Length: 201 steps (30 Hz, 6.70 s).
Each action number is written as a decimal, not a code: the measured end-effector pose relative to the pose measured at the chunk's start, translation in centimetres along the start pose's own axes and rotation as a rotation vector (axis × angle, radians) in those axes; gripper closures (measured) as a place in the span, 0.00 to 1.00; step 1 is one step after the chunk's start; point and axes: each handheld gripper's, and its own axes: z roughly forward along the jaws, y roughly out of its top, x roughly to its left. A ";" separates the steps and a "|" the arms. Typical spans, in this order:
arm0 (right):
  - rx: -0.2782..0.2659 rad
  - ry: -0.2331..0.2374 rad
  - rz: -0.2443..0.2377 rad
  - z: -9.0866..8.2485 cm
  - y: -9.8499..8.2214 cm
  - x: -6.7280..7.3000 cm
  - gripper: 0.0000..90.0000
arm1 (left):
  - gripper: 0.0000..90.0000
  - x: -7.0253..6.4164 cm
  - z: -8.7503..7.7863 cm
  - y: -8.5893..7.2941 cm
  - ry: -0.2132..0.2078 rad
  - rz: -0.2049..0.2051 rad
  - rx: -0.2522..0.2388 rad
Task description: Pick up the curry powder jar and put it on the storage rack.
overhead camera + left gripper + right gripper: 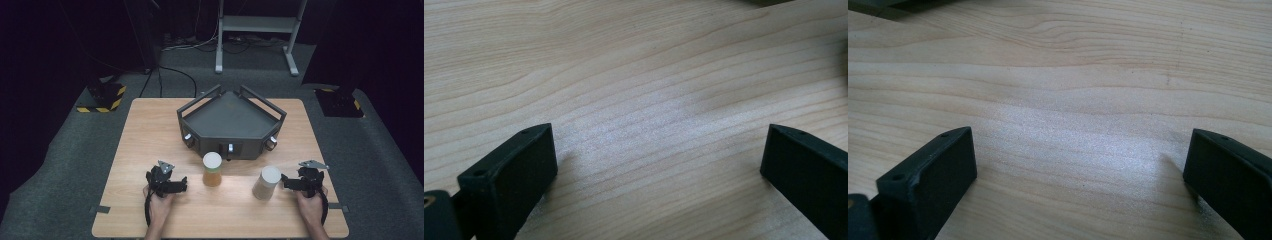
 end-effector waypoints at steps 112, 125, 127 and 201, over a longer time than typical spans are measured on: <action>0.000 -0.001 0.000 0.0 0.0 0.0 0.00 | 0.36 -7.3 -0.5 4.9 -0.225 0.183 -0.139; 0.000 -0.001 0.001 0.0 0.0 0.0 0.00 | 0.36 -7.0 -1.5 6.1 -0.253 0.213 -0.124; 0.000 -0.001 0.001 0.0 0.0 0.0 0.00 | 0.36 -7.0 -1.6 6.3 -0.258 0.218 -0.120; 0.000 0.000 0.001 0.0 0.0 0.0 0.00 | 0.37 -5.2 -6.4 26.1 -0.240 0.196 -0.057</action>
